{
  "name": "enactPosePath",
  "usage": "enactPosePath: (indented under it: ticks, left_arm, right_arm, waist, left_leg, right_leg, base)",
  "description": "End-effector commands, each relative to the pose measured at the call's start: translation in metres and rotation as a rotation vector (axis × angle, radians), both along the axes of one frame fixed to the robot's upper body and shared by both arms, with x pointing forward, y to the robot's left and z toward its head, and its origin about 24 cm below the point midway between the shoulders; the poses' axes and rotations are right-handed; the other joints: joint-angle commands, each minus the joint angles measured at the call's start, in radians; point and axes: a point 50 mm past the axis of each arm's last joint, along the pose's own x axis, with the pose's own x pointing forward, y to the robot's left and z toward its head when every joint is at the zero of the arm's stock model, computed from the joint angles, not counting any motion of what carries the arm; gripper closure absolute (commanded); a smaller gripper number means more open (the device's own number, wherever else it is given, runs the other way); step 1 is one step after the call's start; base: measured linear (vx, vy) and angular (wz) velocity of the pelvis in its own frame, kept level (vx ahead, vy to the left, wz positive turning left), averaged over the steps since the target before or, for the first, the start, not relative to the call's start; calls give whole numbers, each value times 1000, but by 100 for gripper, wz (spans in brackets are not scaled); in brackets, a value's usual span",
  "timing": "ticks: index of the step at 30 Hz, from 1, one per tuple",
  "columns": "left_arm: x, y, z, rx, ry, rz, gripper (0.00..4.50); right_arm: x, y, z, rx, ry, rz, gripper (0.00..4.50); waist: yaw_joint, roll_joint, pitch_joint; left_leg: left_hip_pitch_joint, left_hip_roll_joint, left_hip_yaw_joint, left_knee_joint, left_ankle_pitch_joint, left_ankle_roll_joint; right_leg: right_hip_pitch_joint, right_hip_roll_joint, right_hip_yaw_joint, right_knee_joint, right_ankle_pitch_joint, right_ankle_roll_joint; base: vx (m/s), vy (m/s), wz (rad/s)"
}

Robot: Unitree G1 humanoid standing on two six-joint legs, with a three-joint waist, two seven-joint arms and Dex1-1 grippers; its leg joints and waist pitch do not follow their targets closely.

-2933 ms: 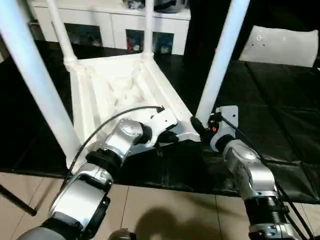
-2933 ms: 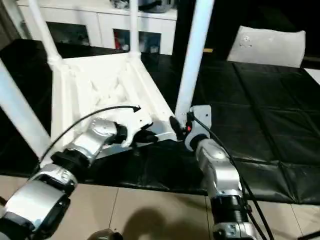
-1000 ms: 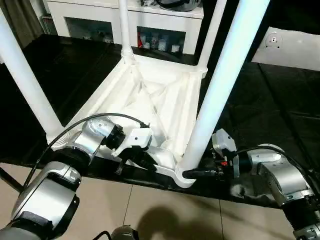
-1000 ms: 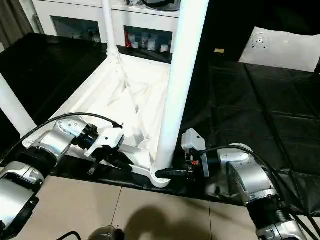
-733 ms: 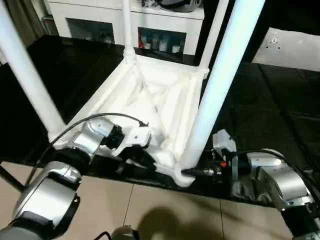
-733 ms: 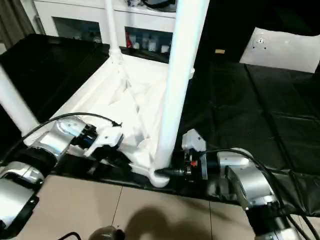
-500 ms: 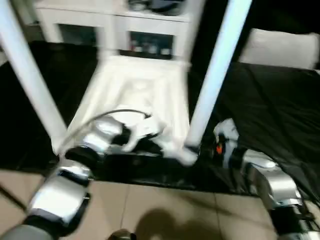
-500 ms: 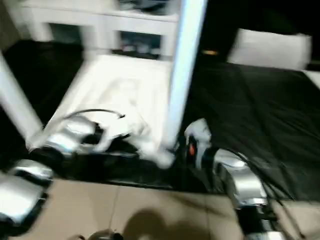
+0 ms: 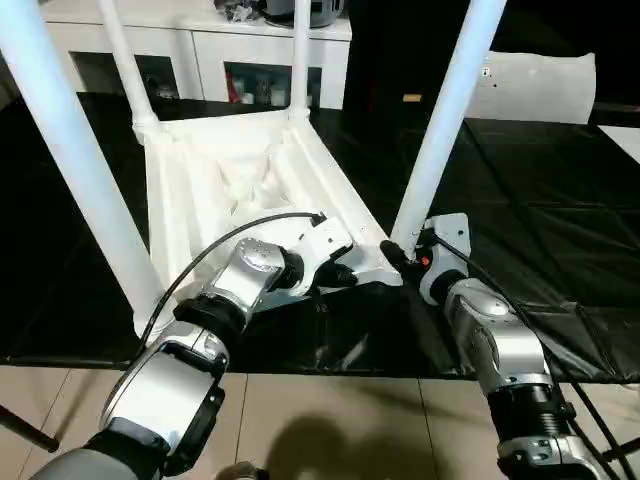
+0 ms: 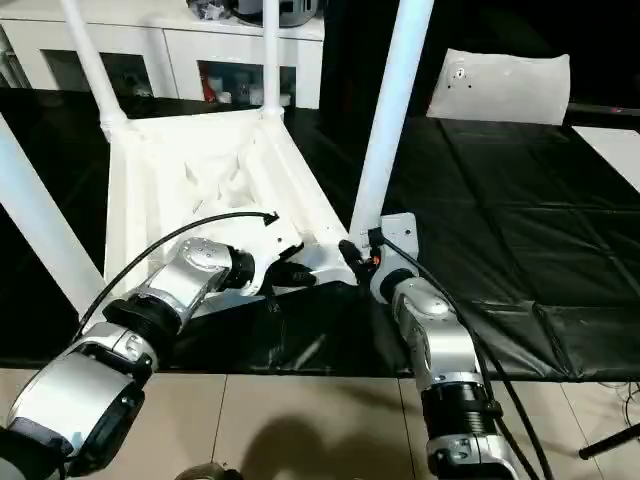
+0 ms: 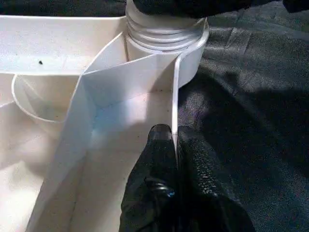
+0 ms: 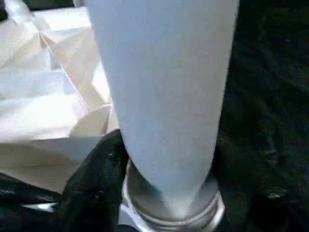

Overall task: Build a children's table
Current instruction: Rotate leg to tighten

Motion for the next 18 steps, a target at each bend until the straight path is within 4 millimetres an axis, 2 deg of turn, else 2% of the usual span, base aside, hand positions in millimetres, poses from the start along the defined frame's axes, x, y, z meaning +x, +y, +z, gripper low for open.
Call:
enactPosePath:
  ticks: [1,5,7,8,11,14,16,18]
  left_arm:
    - [-1,-14,12,-48,-71,-68,450]
    - [-3,6,12,-44,-93,-143,450]
    - [-5,15,12,-38,-87,-178,450]
    - [-6,19,12,-32,-93,-203,450]
    - [-8,24,12,-24,-103,-244,450]
    - [-17,38,13,-32,-46,-374,450]
    - [-20,42,15,-40,-20,-435,450]
    - [-21,43,16,-33,-12,-462,450]
  right_arm:
    - [-12,39,-2,94,10,219,136]
    - [-18,20,0,55,-30,295,103]
    - [-23,12,2,31,-45,355,90]
    - [-25,8,3,19,-50,386,81]
    - [-27,3,4,8,-57,421,57]
    - [-31,-16,10,-50,-67,553,25]
    - [-33,-22,11,-69,-61,616,14]
    - [-34,-24,12,-71,-61,647,14]
  waist:
    - [3,-2,-51]
    - [1,-6,-55]
    - [2,-9,-56]
    - [6,-8,-57]
    - [8,-7,-62]
    - [16,-5,-65]
    - [20,-7,-64]
    - [32,-3,-67]
  left_leg:
    - [35,78,-51,-88,-393,-46]
    - [28,79,-48,-88,-340,-24]
    - [24,77,-46,-86,-321,-11]
    - [23,77,-42,-81,-283,9]
    - [20,77,-40,-78,-229,27]
    - [21,80,-38,-74,-187,44]
    - [22,81,-34,-74,-183,55]
    - [24,84,-31,-69,-163,64]
  right_leg:
    - [5,-102,60,-111,-323,-160]
    - [14,-99,60,-101,-230,-174]
    - [18,-100,60,-102,-217,-179]
    - [19,-100,60,-99,-179,-185]
    - [23,-97,58,-89,-120,-206]
    - [27,-93,54,-77,-25,-230]
    - [25,-91,52,-75,-8,-247]
    - [23,-90,51,-70,19,-256]
  base:
    - [0,0,0]
    - [0,0,0]
    - [0,0,0]
    - [0,0,0]
    - [0,0,0]
    - [0,0,0]
    - [0,0,0]
    - [0,0,0]
